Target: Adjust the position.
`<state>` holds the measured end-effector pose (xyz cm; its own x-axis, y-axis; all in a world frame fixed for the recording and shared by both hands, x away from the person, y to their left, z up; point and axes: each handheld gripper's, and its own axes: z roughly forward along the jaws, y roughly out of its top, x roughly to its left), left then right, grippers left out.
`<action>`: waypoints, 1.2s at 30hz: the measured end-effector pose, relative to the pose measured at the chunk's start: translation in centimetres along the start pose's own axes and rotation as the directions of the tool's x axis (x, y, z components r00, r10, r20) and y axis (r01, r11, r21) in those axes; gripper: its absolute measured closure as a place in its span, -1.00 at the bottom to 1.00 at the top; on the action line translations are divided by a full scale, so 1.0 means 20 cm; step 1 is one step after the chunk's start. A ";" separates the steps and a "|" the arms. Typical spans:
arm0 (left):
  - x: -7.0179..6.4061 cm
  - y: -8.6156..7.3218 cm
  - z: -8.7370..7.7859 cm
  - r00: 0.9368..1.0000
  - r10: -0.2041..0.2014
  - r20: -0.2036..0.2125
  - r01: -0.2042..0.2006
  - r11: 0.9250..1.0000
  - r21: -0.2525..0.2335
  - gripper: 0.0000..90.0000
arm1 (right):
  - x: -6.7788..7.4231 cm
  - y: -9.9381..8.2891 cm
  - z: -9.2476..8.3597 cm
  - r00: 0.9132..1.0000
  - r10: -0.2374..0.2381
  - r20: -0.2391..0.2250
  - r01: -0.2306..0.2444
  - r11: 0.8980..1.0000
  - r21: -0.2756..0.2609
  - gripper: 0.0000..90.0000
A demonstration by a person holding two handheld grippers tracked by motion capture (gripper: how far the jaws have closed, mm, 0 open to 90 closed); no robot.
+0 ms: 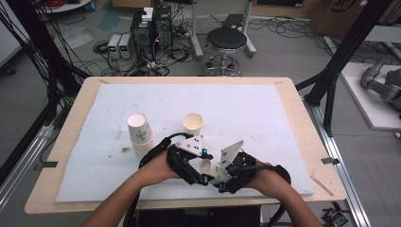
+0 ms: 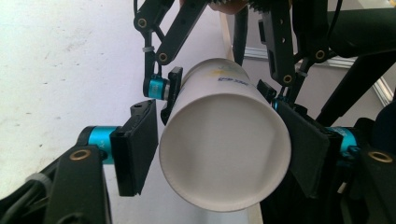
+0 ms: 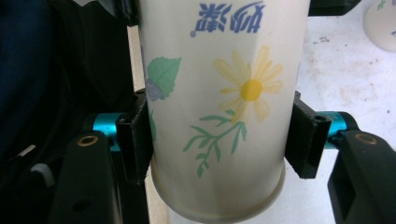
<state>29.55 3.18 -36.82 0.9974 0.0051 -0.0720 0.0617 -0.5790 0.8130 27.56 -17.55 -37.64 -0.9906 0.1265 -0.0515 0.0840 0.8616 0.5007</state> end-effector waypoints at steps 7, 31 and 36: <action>-0.01 0.00 0.01 1.000 0.010 0.012 -0.011 1.000 0.005 -0.17 | 0.00 0.00 0.00 1.000 -0.001 -0.012 0.002 1.000 0.017 -0.19; -0.02 -0.16 -0.05 0.997 -0.073 -0.010 0.068 0.962 -0.265 -0.17 | 0.01 -0.29 -0.13 0.981 0.195 -0.014 -0.179 0.866 -0.466 -0.56; -0.02 -0.17 -0.05 0.997 -0.079 -0.019 0.070 0.950 -0.304 -0.17 | 0.02 -0.32 -0.12 0.979 0.203 -0.020 -0.187 0.855 -0.484 -0.56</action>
<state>28.93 6.01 -38.98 0.9899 0.0663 -0.1252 0.1395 -0.3016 0.9432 26.28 -24.23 -38.83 -0.9548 0.2891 0.0684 0.2052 0.4751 0.8557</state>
